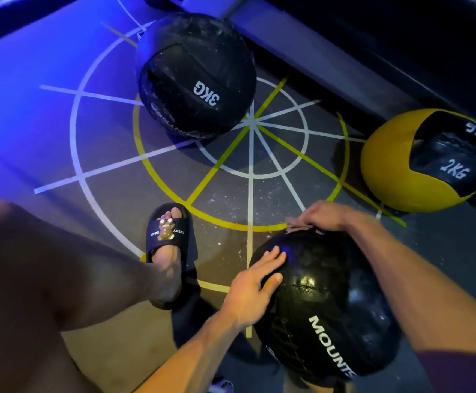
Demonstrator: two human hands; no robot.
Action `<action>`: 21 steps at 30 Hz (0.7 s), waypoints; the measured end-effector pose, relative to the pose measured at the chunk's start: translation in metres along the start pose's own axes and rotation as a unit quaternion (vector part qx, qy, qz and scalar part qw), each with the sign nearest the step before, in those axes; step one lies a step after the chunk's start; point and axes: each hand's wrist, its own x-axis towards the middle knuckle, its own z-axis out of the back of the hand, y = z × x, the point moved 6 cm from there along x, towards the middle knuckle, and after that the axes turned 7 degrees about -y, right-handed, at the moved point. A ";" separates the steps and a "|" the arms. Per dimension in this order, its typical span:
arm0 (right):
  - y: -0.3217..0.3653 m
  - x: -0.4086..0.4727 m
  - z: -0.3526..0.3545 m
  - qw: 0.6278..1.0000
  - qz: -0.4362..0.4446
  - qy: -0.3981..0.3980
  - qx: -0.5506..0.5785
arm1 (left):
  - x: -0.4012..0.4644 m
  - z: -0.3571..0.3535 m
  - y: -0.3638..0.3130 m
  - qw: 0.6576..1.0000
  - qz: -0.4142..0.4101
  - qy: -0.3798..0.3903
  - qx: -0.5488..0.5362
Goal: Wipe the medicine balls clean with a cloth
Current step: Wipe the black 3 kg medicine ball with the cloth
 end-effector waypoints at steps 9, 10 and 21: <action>-0.005 -0.087 -0.036 0.964 0.189 -0.187 -0.002 | -0.002 0.003 0.004 0.999 -0.019 -0.003 0.025; -0.016 -0.093 -0.036 0.961 0.194 -0.196 -0.002 | -0.003 0.003 0.004 0.999 -0.024 0.001 0.026; 0.008 -0.149 -0.060 0.926 0.167 -0.336 0.044 | 0.002 0.005 0.001 0.996 -0.041 0.021 0.080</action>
